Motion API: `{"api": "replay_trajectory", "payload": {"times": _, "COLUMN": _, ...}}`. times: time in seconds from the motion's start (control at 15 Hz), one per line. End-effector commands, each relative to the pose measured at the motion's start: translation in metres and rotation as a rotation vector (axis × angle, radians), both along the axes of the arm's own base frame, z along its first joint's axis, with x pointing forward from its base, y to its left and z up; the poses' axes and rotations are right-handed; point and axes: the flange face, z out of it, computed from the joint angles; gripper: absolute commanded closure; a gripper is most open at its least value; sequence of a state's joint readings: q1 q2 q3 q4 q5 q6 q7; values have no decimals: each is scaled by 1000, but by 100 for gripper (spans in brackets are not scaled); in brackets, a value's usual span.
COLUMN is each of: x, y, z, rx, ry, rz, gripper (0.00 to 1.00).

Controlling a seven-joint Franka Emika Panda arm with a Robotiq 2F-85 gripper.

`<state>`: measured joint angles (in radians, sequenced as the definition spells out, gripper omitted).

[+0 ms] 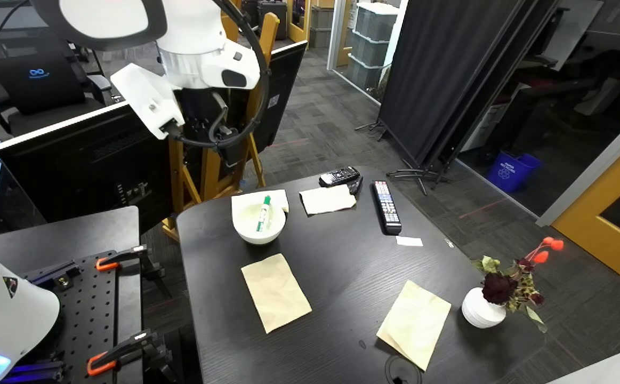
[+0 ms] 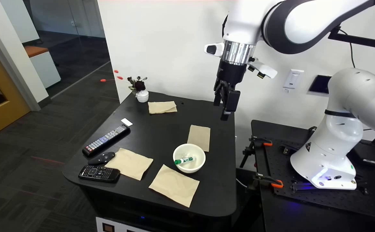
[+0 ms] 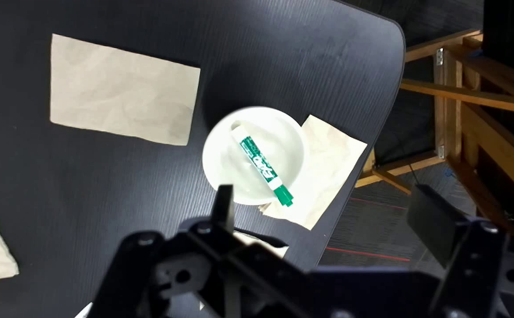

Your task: Take the marker out of the bowl and put it on the table

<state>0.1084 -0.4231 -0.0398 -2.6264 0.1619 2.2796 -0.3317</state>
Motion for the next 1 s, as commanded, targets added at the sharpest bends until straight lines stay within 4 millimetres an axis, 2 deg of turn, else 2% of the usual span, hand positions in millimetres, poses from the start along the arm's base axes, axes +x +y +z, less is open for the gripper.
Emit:
{"api": "replay_trajectory", "payload": {"times": 0.0, "x": 1, "y": 2, "z": -2, "rx": -11, "ry": -23, "rz": 18, "gripper": 0}}
{"api": "replay_trajectory", "payload": {"times": 0.2, "x": 4, "y": 13, "z": -18, "rx": -68, "ry": -51, "rz": 75, "gripper": 0}}
{"api": "replay_trajectory", "payload": {"times": 0.6, "x": 15, "y": 36, "z": -68, "rx": -89, "ry": -53, "rz": 239, "gripper": 0}}
{"api": "replay_trajectory", "payload": {"times": 0.93, "x": 32, "y": 36, "z": -109, "rx": -96, "ry": -76, "rz": 371, "gripper": 0}}
